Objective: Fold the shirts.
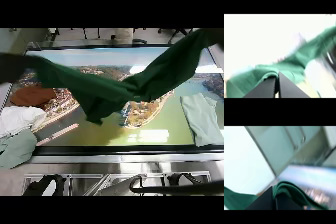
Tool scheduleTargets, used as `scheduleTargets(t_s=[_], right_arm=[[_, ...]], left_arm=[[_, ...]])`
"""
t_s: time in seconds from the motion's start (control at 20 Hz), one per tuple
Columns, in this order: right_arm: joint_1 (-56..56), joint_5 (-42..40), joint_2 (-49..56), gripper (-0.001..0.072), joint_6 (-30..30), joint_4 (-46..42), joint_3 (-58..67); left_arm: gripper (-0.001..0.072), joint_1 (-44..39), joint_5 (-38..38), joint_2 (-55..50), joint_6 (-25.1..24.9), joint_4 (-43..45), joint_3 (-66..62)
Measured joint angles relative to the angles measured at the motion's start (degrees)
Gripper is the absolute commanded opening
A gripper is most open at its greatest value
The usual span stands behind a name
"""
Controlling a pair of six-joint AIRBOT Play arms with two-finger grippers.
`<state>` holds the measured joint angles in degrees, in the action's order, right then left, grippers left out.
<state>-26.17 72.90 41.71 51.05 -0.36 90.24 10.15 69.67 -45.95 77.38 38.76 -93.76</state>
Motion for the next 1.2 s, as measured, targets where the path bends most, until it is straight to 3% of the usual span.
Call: scheduleTargets(t_s=[0.25, 0.45, 0.8, 1.1, 1.15, 1.2], right_arm=[[-4.2, -7.1, -7.5, 0.0021, -0.2, -2.7, 10.8], [-5.0, -8.9, -8.2, 0.0021, 1.0, -9.8, 12.6], [1.5, 1.5, 9.6, 0.0021, -1.2, -9.3, -0.2], [10.4, -3.1, 30.9, 0.0021, -2.7, -19.4, -11.1], [10.8, -4.6, 33.7, 0.0021, -2.7, -20.1, -11.7], [11.0, -6.0, 35.9, 0.0021, -2.8, -20.7, -12.1]], left_arm=[[0.0013, 15.6, -0.9, 4.0, 0.9, 1.7, -18.6], [0.0013, 17.8, -0.3, 0.8, 1.3, 2.8, -23.0], [0.0014, 0.2, 1.4, -15.9, -3.7, 1.0, -6.2], [0.0020, -10.1, -5.2, -37.2, -6.2, 7.6, 4.8], [0.0115, -10.1, -6.8, -40.0, -6.3, 7.4, 5.4], [0.0463, -9.6, -7.8, -42.3, -6.4, 5.9, 5.9]])
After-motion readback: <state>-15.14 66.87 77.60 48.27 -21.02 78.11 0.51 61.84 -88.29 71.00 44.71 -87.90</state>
